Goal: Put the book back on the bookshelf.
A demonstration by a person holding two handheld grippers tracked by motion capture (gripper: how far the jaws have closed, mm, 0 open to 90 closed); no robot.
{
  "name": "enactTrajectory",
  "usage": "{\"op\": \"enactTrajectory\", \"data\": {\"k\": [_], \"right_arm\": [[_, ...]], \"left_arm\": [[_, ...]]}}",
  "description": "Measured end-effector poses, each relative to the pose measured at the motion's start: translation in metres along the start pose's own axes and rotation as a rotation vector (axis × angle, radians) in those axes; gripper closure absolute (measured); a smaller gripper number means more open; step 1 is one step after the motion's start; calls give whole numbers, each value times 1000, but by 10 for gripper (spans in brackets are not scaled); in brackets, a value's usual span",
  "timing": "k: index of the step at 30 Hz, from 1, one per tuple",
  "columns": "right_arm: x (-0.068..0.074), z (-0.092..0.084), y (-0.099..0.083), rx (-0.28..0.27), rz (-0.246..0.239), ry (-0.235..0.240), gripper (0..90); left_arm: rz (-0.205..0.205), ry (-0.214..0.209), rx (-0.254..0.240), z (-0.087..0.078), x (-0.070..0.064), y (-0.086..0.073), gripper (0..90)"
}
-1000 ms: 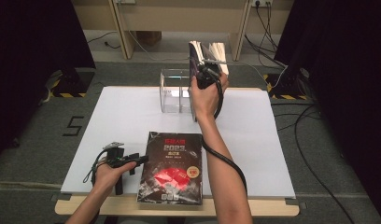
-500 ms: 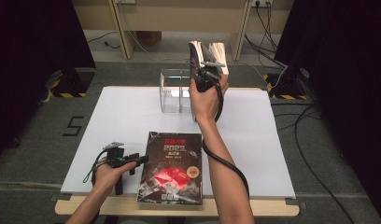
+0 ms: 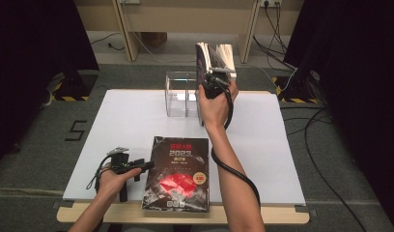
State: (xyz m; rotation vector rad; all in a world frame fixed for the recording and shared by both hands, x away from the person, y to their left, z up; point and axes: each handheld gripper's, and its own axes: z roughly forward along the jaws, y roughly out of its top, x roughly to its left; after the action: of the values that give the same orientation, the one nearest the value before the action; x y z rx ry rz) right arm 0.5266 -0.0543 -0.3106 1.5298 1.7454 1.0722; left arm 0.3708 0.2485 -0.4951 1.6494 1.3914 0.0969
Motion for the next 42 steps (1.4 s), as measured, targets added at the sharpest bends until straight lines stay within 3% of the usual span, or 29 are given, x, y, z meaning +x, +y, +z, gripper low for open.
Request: {"op": "enactTrajectory", "data": {"k": [42], "right_arm": [[-5, -13, -16, 7, -1, 30, 585]], "left_arm": [[12, 1, 2, 0, -2, -1, 410]]}}
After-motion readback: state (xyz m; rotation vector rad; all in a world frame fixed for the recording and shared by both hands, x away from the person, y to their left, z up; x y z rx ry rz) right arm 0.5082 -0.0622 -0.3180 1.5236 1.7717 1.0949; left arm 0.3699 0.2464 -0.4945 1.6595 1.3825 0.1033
